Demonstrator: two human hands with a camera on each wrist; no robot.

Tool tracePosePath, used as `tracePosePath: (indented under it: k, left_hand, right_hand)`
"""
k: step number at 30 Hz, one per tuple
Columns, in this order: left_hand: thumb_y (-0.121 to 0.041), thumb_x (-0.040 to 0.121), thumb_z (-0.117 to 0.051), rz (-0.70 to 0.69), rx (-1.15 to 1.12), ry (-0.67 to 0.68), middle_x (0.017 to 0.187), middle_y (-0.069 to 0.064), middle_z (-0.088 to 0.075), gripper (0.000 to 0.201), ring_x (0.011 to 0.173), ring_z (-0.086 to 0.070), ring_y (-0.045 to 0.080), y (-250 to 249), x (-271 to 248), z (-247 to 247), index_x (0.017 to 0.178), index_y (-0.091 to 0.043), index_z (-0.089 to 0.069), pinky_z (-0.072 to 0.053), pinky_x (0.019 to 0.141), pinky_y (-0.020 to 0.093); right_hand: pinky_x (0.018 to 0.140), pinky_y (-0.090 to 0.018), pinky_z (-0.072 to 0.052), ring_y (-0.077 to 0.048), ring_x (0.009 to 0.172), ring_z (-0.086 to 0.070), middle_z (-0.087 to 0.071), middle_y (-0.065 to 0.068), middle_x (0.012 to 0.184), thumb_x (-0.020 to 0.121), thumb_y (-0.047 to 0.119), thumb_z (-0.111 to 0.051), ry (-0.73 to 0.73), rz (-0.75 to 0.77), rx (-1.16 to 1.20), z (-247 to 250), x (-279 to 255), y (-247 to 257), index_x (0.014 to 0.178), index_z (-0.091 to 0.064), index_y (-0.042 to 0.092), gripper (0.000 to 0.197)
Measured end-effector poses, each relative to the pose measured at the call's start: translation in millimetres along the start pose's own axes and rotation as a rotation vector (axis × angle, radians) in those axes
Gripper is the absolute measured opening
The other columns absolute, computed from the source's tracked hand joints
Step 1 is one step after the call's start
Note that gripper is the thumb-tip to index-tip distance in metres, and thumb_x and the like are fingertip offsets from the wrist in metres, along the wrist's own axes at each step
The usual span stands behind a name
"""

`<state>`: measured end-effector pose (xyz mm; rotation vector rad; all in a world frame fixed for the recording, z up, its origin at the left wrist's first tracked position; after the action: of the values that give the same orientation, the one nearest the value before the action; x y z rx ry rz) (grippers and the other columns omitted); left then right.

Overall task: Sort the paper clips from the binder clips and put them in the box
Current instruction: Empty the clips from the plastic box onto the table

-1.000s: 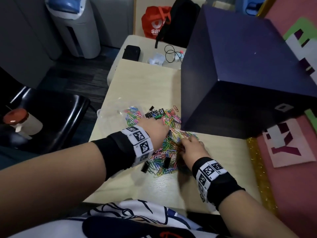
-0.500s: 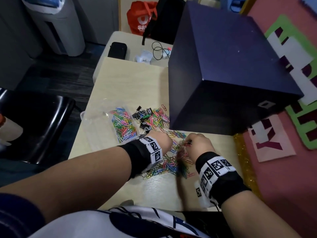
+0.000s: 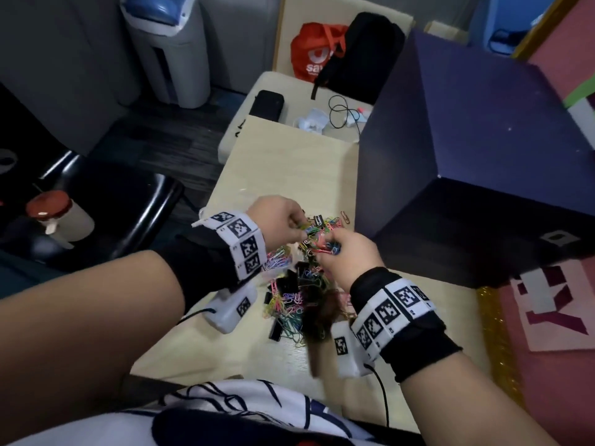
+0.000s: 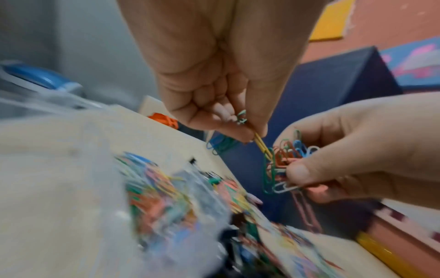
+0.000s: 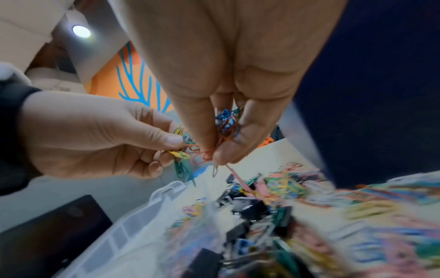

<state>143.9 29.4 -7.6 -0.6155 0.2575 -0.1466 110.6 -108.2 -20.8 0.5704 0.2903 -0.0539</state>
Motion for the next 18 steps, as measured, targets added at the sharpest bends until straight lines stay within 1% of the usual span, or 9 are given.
tracePosePath:
  k: [2, 4, 6, 8, 10, 12, 14, 16, 18]
  left_hand:
    - [-0.031, 0.081, -0.073, 0.045, 0.030, -0.073, 0.082, -0.004, -0.062, 0.022, 0.084, -0.061, 0.016, 17, 0, 21, 0.097, -0.018, -0.071, -0.045, 0.073, 0.023]
    - [-0.032, 0.083, -0.071, 0.084, 0.057, -0.108, 0.092, 0.000, -0.067, 0.024, 0.091, -0.062, 0.018, 31, 1, 32, 0.102, -0.017, -0.070, -0.043, 0.075, 0.022]
    - [-0.031, 0.088, -0.064, 0.113, 0.047, -0.076, 0.110, 0.000, -0.068, 0.029, 0.103, -0.061, 0.018, 43, 2, 31, 0.114, -0.019, -0.067, -0.042, 0.082, 0.022]
    - [-0.029, 0.094, -0.054, 0.128, 0.048, -0.005, 0.126, 0.001, -0.063, 0.035, 0.116, -0.057, 0.018, 48, 1, 23, 0.128, -0.020, -0.058, -0.041, 0.093, 0.024]
    - [-0.026, 0.097, -0.049, 0.132, 0.060, 0.027, 0.134, 0.000, -0.058, 0.038, 0.121, -0.054, 0.018, 50, -3, 16, 0.134, -0.020, -0.052, -0.040, 0.098, 0.026]
    - [-0.022, 0.097, -0.047, 0.123, 0.064, 0.021, 0.133, 0.000, -0.058, 0.036, 0.120, -0.055, 0.019, 45, -7, 12, 0.132, -0.020, -0.053, -0.041, 0.097, 0.027]
    - [-0.017, 0.095, -0.048, 0.077, 0.072, 0.020, 0.126, 0.002, -0.062, 0.032, 0.113, -0.058, 0.020, 32, -11, 5, 0.125, -0.021, -0.059, -0.044, 0.094, 0.029]
    - [-0.017, 0.093, -0.049, -0.010, 0.128, 0.061, 0.121, 0.003, -0.062, 0.030, 0.108, -0.059, 0.020, 10, -16, -11, 0.119, -0.022, -0.063, -0.046, 0.092, 0.031]
    - [-0.017, 0.091, -0.049, -0.135, 0.220, 0.148, 0.120, 0.003, -0.060, 0.030, 0.110, -0.057, 0.021, -15, -23, -36, 0.117, -0.023, -0.063, -0.046, 0.095, 0.033]
  right_hand:
    - [0.081, -0.033, -0.054, -0.018, 0.081, -0.065, -0.068, 0.000, 0.090, 0.083, 0.023, -0.069, 0.011, 0.051, 0.058, -10, 6, 22, 0.091, -0.064, 0.025, 0.010]
    - [0.086, -0.033, -0.052, -0.021, 0.093, -0.064, -0.068, -0.001, 0.102, 0.085, 0.026, -0.068, 0.010, 0.086, 0.096, -18, 11, 41, 0.104, -0.065, 0.024, 0.019]
    - [0.093, -0.033, -0.048, -0.021, 0.105, -0.061, -0.066, 0.000, 0.116, 0.089, 0.027, -0.063, 0.041, 0.119, 0.091, -27, 14, 55, 0.119, -0.061, 0.022, 0.031]
    - [0.099, -0.034, -0.045, -0.021, 0.114, -0.058, -0.061, -0.001, 0.128, 0.093, 0.025, -0.057, 0.102, 0.135, 0.060, -35, 15, 59, 0.132, -0.052, 0.021, 0.040]
    - [0.102, -0.034, -0.043, -0.021, 0.118, -0.056, -0.057, -0.002, 0.133, 0.096, 0.024, -0.051, 0.121, 0.123, 0.029, -33, 14, 51, 0.137, -0.047, 0.021, 0.042]
    - [0.103, -0.033, -0.042, -0.022, 0.120, -0.054, -0.054, -0.003, 0.134, 0.097, 0.022, -0.048, 0.080, 0.093, -0.042, -23, 14, 32, 0.134, -0.050, 0.022, 0.037]
    - [0.103, -0.033, -0.040, -0.024, 0.121, -0.052, -0.051, -0.005, 0.136, 0.097, 0.016, -0.045, 0.063, 0.033, -0.163, -18, 14, 4, 0.131, -0.052, 0.021, 0.035]
    - [0.105, -0.034, -0.038, -0.027, 0.126, -0.048, -0.042, -0.007, 0.143, 0.095, 0.009, -0.044, 0.099, -0.029, -0.262, -20, 13, -24, 0.135, -0.047, 0.019, 0.042]
    - [0.113, -0.037, -0.031, -0.028, 0.137, -0.034, -0.024, -0.006, 0.156, 0.091, 0.003, -0.042, 0.184, 0.001, -0.331, -33, 10, -42, 0.144, -0.035, 0.020, 0.056]
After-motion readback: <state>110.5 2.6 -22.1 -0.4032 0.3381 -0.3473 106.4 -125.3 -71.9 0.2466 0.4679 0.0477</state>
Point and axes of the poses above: each hand's wrist, its own x-axis towards the middle knuckle, its own z-axis out of the back of the hand, y = z × x, the point moved 10 cm from there along x, towards the middle knuckle
